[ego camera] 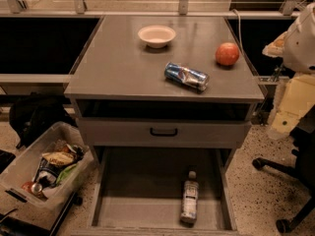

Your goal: Pick blue plastic bottle from middle drawer and place on counter

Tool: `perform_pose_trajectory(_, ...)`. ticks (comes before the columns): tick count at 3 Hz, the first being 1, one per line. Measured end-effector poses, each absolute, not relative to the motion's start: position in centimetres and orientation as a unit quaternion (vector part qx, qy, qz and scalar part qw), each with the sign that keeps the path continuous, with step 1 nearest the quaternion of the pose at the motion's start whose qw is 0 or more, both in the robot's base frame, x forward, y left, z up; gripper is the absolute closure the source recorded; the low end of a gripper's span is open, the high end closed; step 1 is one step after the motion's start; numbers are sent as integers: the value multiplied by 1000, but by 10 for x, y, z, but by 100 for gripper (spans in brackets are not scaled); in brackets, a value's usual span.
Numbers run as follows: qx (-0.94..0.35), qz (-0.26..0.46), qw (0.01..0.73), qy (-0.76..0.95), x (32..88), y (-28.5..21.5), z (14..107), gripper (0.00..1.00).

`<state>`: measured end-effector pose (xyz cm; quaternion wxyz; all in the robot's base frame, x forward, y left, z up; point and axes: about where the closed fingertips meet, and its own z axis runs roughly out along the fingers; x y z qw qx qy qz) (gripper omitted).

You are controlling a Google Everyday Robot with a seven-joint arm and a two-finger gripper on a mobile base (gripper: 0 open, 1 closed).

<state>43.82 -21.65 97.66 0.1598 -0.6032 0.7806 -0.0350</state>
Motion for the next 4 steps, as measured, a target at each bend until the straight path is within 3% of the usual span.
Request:
perform_pose_trajectory(2, -604, -6, 165, 779, 437, -211, 937, 0)
perform_pose_trajectory(4, -602, 145, 185, 763, 431, -183, 736, 0)
